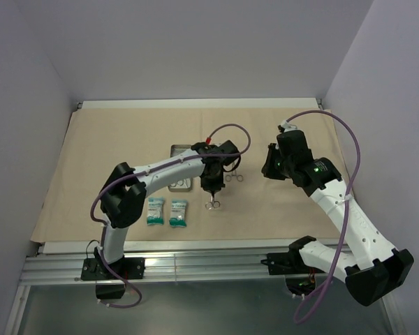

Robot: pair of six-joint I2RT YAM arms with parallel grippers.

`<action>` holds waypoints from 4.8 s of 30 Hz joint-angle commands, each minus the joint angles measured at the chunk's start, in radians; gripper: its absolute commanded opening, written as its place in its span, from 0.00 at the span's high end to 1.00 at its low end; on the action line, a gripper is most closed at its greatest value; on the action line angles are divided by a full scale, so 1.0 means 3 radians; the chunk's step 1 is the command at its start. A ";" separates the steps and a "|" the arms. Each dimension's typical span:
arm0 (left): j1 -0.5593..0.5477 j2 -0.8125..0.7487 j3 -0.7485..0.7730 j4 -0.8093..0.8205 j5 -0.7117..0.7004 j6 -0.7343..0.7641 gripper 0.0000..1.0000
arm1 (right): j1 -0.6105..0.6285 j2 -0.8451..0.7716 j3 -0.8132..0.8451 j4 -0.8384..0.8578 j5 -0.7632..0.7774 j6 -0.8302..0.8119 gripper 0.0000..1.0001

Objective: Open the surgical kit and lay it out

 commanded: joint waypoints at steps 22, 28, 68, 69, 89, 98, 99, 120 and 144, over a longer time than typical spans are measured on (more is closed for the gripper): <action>-0.0214 0.0392 -0.0062 0.0290 0.0102 -0.0293 1.00 | -0.0040 -0.0196 0.0370 -0.0156 0.0231 0.0040 0.77; -0.0265 0.0377 -0.0134 0.0300 0.0122 -0.0329 1.00 | -0.0045 -0.0247 0.0263 -0.0115 0.0190 0.0091 0.77; 0.0547 0.0000 0.1125 -0.0370 -0.0154 0.0346 0.70 | -0.0040 -0.0140 0.0314 -0.0043 0.0133 0.0184 0.76; 0.0740 -0.0042 0.1033 -0.0293 -0.0108 0.0402 0.70 | -0.0045 -0.0135 0.0314 -0.0043 0.0139 0.0204 0.76; 0.1438 0.0479 0.0495 0.0208 0.0153 0.0714 0.73 | -0.0045 0.0054 0.0671 -0.0325 0.0384 0.0199 0.76; 0.1438 0.0464 0.0147 0.0387 0.0327 0.0643 0.75 | -0.0040 0.0095 0.0641 -0.0309 0.0359 0.0214 0.76; 0.1443 0.0464 0.0142 0.0382 0.0327 0.0628 0.76 | -0.0040 0.0095 0.0631 -0.0304 0.0353 0.0219 0.76; 0.1392 0.0551 -0.0052 0.0454 0.0363 0.0576 0.84 | -0.0045 0.0034 0.0585 -0.0289 0.0333 0.0265 0.76; 0.1387 0.0162 0.0147 0.0254 0.0179 0.0628 1.00 | -0.0040 -0.0032 0.0472 -0.0263 0.0231 0.0337 0.76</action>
